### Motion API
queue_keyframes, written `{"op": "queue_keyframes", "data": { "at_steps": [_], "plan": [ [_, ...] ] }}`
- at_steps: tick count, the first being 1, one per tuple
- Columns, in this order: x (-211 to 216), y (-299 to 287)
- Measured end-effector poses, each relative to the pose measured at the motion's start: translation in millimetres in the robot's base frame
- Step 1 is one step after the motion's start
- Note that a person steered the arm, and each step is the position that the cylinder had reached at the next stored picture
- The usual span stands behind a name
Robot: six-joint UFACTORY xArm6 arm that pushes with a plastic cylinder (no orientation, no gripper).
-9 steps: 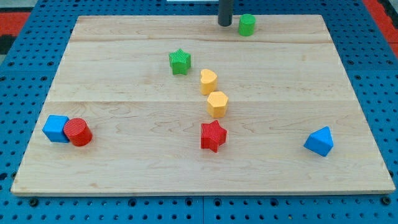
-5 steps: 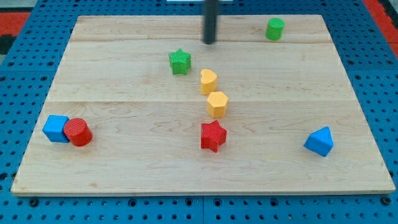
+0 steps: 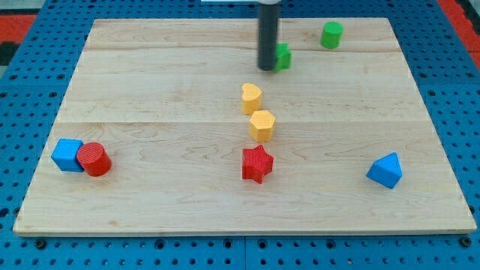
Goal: Push the yellow hexagon parallel to the bottom left of the yellow heart
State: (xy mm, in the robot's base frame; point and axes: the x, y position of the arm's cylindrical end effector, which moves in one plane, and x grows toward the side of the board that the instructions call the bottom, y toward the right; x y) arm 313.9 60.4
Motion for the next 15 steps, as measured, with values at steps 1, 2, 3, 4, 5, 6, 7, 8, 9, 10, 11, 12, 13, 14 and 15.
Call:
{"op": "queue_keyframes", "data": {
  "at_steps": [1,2,3,4,5,6,7,8,9,10,11,12,13,14,15],
  "plan": [
    [53,13],
    [94,25],
    [83,-61],
    [94,-86],
    [111,-30],
    [110,54],
    [124,75],
    [156,25],
    [154,-89],
    [154,-137],
    [164,-107],
    [208,-121],
    [212,-139],
    [158,-160],
    [117,-209]
  ]
}}
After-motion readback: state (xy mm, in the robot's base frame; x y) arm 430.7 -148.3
